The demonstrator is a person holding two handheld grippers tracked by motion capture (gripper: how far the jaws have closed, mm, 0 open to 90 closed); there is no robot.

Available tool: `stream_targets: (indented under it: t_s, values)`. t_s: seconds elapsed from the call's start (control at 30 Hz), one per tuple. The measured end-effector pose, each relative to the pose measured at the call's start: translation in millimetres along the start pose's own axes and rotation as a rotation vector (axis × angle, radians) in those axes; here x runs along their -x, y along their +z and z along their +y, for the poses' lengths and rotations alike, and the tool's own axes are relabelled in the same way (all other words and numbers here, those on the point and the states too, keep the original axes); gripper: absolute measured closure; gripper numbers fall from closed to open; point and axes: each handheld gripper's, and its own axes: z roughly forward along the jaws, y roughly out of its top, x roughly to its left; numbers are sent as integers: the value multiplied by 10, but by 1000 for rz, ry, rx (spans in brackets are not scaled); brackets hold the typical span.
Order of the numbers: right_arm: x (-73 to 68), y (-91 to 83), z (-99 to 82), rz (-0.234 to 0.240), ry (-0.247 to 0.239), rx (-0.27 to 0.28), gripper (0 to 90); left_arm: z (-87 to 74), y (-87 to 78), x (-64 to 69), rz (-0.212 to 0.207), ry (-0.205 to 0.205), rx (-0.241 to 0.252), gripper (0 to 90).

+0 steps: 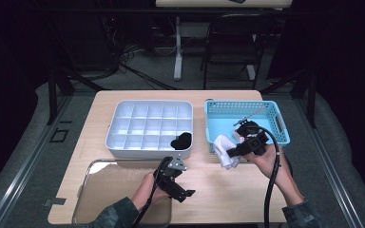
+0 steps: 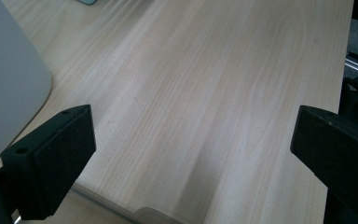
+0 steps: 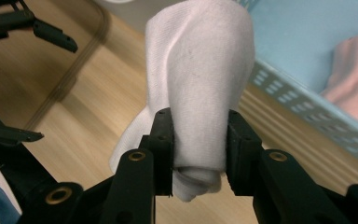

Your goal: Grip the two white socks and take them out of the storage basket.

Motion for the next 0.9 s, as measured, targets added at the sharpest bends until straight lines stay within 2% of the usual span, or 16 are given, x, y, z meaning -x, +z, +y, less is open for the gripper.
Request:
stream_targets:
  t_s: [0.13, 0.17, 0.2, 0.23, 0.3, 0.33, 0.43, 0.47, 0.5, 0.6, 0.7, 0.73, 0.77, 0.8, 0.83, 0.9]
  values:
    - [-24, 124, -79, 17, 1, -31, 673, 6, 8, 6, -3, 1, 1, 1]
    - [-21, 159, -102, 27, -3, -37, 673, 10, 4, 12, 10, 0, -6, 1]
    - [-37, 219, -136, 37, 21, -26, 672, 12, 5, 15, 12, -1, -7, 1]
    - [-36, 273, -166, 30, 19, -40, 670, 10, 10, 13, -2, -3, 2, 1]
    - [-30, 392, -224, 46, 35, -53, 668, 18, 13, 24, 10, 0, -8, 0]
    - [-18, 442, -247, 48, 31, -71, 664, 20, 24, 28, -7, -3, -2, 1]
    - [-42, 609, -323, 43, 62, -78, 650, 45, 35, 60, 4, 12, -15, 0]
    - [-47, 657, -338, 55, 48, -108, 621, 48, 40, 62, -12, 9, -4, 0]
    - [-63, 704, -355, 42, 46, -139, 576, 52, 44, 71, -12, 9, -3, 1]
    - [-20, 753, -398, 53, 43, -171, 432, 54, 64, 87, -6, 12, -18, 0]
    - [2, 651, -431, 65, 82, -84, 412, 55, 84, 82, -18, 8, -15, 0]
    - [14, 570, -430, 59, 71, -72, 447, 57, 88, 82, -20, 6, -13, 0]
    - [17, 511, -443, 73, 76, -28, 478, 65, 87, 87, -8, 6, -21, 0]
    - [27, 461, -449, 94, 76, -6, 518, 73, 96, 83, -23, 2, -17, 0]
    - [40, 424, -456, 90, 69, 3, 589, 95, 103, 94, -19, -4, -29, 0]
    - [39, 475, -481, 104, 97, 13, 665, 142, 128, 117, -39, -10, -31, 1]
